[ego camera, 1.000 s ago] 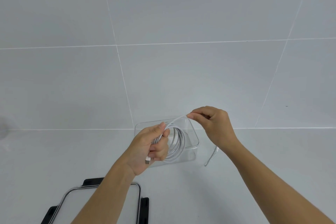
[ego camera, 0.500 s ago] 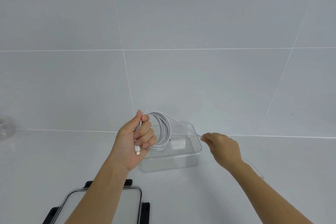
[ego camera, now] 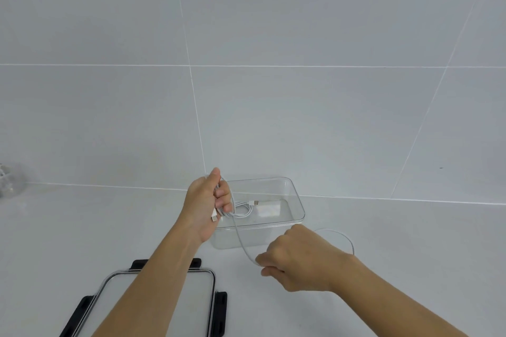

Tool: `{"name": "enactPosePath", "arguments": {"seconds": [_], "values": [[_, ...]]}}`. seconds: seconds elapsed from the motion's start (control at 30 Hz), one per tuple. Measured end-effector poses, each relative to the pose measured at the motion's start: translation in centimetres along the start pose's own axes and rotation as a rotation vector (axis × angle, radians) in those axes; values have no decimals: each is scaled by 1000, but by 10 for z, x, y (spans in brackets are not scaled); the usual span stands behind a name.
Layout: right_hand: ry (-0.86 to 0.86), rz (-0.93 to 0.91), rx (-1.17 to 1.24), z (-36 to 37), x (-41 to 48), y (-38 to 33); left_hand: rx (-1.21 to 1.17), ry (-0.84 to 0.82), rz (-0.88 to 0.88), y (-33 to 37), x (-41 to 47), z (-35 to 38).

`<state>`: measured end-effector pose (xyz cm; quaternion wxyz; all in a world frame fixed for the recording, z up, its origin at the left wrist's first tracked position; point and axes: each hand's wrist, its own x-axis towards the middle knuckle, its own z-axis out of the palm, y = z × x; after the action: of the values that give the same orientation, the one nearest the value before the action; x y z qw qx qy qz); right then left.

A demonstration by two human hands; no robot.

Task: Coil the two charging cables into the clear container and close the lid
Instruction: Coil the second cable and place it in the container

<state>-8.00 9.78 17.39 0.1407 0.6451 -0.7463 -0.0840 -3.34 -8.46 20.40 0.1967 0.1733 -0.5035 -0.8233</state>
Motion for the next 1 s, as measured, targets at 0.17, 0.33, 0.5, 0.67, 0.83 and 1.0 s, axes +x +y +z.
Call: {"name": "enactPosePath", "arguments": {"seconds": [0.17, 0.33, 0.5, 0.67, 0.83, 1.0], "values": [[95, -50, 67, -23, 3, -11, 316, -43, -10, -11, -5, 7], [177, -76, 169, -41, 4, -12, 617, -186, -15, -18, -18, 20], [184, -14, 272, -55, 6, 1, 793, -336, -47, -22, -28, 22], [328, 109, 309, -61, 6, 20, 760, -548, -89, -16, -38, 24], [408, 260, 501, -53, 6, 44, 544, -516, -89, -13, -37, 25], [421, 437, 627, -46, 1, 62, 415, -555, -106, -11, -36, 22]]}}
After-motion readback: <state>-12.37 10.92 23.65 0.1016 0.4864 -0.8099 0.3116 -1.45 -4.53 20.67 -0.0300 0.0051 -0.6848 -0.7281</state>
